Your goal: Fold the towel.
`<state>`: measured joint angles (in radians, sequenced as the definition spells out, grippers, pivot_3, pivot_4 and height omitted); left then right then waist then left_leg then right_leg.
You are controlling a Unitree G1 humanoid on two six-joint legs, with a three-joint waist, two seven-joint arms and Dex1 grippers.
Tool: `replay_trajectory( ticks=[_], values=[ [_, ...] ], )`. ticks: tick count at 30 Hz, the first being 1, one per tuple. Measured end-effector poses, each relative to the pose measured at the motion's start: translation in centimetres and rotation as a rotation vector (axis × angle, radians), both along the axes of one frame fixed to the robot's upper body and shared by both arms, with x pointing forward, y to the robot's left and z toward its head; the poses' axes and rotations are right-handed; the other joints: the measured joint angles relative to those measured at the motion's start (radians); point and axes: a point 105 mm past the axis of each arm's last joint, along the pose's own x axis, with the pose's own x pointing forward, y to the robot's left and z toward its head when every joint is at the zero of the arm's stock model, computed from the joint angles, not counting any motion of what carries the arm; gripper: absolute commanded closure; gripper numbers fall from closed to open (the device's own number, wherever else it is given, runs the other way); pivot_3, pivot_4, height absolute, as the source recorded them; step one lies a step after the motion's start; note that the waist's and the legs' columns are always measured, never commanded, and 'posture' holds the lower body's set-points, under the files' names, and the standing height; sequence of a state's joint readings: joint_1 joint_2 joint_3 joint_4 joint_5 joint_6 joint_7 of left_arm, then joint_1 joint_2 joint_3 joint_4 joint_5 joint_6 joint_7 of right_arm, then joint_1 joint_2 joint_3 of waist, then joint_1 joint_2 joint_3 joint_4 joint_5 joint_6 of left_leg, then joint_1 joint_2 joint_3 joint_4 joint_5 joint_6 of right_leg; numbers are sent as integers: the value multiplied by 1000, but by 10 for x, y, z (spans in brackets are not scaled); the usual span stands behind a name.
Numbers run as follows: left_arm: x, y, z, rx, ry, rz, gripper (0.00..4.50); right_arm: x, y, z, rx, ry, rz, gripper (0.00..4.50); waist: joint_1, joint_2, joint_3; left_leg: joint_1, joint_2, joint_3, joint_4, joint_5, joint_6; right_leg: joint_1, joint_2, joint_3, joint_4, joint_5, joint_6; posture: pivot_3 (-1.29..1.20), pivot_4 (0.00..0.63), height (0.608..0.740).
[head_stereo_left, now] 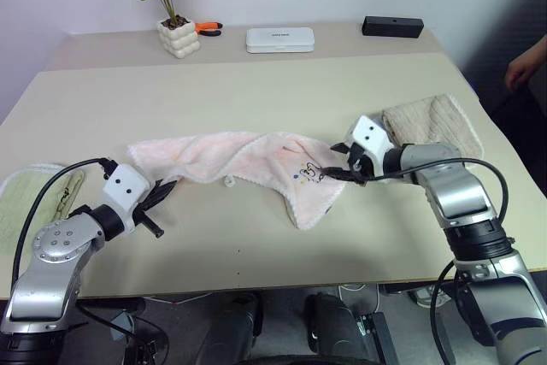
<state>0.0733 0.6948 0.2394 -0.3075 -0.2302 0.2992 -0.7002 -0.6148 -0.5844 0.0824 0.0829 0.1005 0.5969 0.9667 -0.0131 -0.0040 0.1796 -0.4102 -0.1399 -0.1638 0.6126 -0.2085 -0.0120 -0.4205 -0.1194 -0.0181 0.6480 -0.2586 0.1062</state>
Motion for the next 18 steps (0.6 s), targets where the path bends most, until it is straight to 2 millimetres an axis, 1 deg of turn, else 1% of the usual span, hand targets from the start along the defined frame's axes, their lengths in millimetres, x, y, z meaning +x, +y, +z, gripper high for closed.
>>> replay_trajectory(
  ticks=[2, 4, 6, 8, 10, 12, 18],
  values=[
    [0, -1, -1, 0, 6, -6, 4500, 13, -7, 11, 80, 6, -68, 1724, -1, 0, 0, 0, 0, 1, 0, 0, 0, 0, 0, 1, 0, 0, 0, 0, 150, 740],
    [-1, -2, -3, -1, 13, -13, 4500, 26, -10, 13, 143, 30, -129, 1724, -1, 0, 0, 0, 0, 1, 0, 0, 0, 0, 0, 1, 0, 0, 0, 0, 150, 740],
    [-1, -4, -5, -2, 22, -22, 4500, 38, -14, 5, 182, 84, -187, 1724, 0, 0, 0, 0, 0, 1, 0, 0, 0, 0, 1, 1, 0, 0, 0, 0, 150, 740],
    [-2, -5, -6, -2, 26, -24, 4500, 43, -17, -6, 178, 115, -220, 1724, 0, 0, 0, 0, 0, 1, 0, 0, 0, 0, 1, 1, 0, 0, 0, 0, 150, 740],
    [-2, -5, -7, -2, 29, -23, 4500, 45, -20, -19, 146, 140, -228, 1724, 1, 0, 0, 0, 0, 1, -1, 0, 0, 0, 1, 1, 0, 0, 0, 0, 150, 740],
    [-4, -4, -9, -2, 35, -22, 4500, 43, -17, -26, 123, 156, -199, 1724, 0, 0, 0, 0, 0, 2, -1, 0, 0, -1, 1, 2, 0, 0, 0, 0, 150, 740],
    [-9, -5, -13, -2, 49, -20, 4500, 33, -8, -34, 29, 152, -82, 1724, -2, 0, 0, 0, 0, 3, -1, 0, 0, -2, 1, 3, 0, 0, 0, 0, 150, 740]
  ],
)
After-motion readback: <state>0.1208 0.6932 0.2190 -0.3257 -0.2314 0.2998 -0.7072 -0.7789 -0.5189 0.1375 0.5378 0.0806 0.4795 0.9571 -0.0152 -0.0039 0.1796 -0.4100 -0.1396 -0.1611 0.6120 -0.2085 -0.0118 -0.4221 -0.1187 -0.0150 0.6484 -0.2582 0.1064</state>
